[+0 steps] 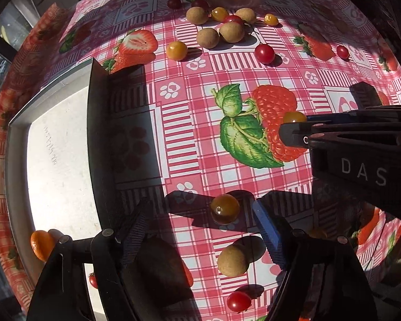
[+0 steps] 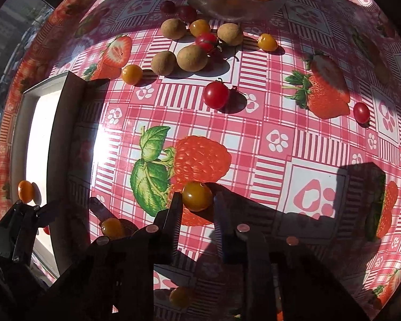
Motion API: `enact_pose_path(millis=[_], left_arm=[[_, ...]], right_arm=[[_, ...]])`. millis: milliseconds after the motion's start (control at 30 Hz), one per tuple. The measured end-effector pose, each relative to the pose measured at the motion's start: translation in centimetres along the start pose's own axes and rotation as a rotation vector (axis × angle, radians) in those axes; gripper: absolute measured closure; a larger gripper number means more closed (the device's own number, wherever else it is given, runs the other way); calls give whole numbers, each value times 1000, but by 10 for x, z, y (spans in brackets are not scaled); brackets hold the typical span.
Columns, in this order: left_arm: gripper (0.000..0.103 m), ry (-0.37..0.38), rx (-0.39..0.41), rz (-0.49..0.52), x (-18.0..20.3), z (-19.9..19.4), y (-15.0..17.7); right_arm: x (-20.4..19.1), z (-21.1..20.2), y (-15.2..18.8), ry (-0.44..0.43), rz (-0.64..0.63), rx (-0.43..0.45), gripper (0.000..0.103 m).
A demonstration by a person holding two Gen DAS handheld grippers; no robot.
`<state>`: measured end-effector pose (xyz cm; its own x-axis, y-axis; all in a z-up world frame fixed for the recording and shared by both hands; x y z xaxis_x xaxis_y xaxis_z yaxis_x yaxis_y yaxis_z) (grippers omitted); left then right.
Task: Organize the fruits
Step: 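Grasp a small brown fruit with the left tool while the right tool grasps a yellow cherry tomato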
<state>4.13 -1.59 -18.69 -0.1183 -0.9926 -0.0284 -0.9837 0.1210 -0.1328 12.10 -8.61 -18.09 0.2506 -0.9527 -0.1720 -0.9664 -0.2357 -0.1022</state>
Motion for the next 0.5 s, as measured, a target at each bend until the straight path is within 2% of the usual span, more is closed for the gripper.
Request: enact_pose_path(millis=[100,133,167,200,267,367,500], left_arm=[[37,17,-8,-35,0,2,2],[42,27,-6,-43,0,2,2],[53,29,1,-48,0,1,1],[58,32,6,-47,0,-1,0],[77,47,2,-47,1,-2,-3],[79,113,-15,-83,-3,-5,-10],[79,149,-12,-111,-14,-12,-11]], right_arm=[[10,-5,3,-26,18,9,78],[12,-6,4,-31,21,11,78],[14,-8,6,-35,23,12,79],[16,-10,7,-40,26,14,79],[19,-16,13,-47,33,16,79],[25,-22,20,-58,49,18,79],[29,-31,30,-73,68,22,79]])
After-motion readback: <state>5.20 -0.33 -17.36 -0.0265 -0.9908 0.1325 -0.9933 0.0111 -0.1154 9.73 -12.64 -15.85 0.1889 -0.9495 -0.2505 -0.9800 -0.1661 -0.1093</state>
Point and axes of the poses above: each gripper's, at about its wrist camera, not at the fingertips, and z roughly the way its jaws point, x to its right, y to its underside, the point moved 6 cm from there along z, roughly the way its jaws point, and after that the axes turned 2 degrees about -z, right-handed, at the moved point
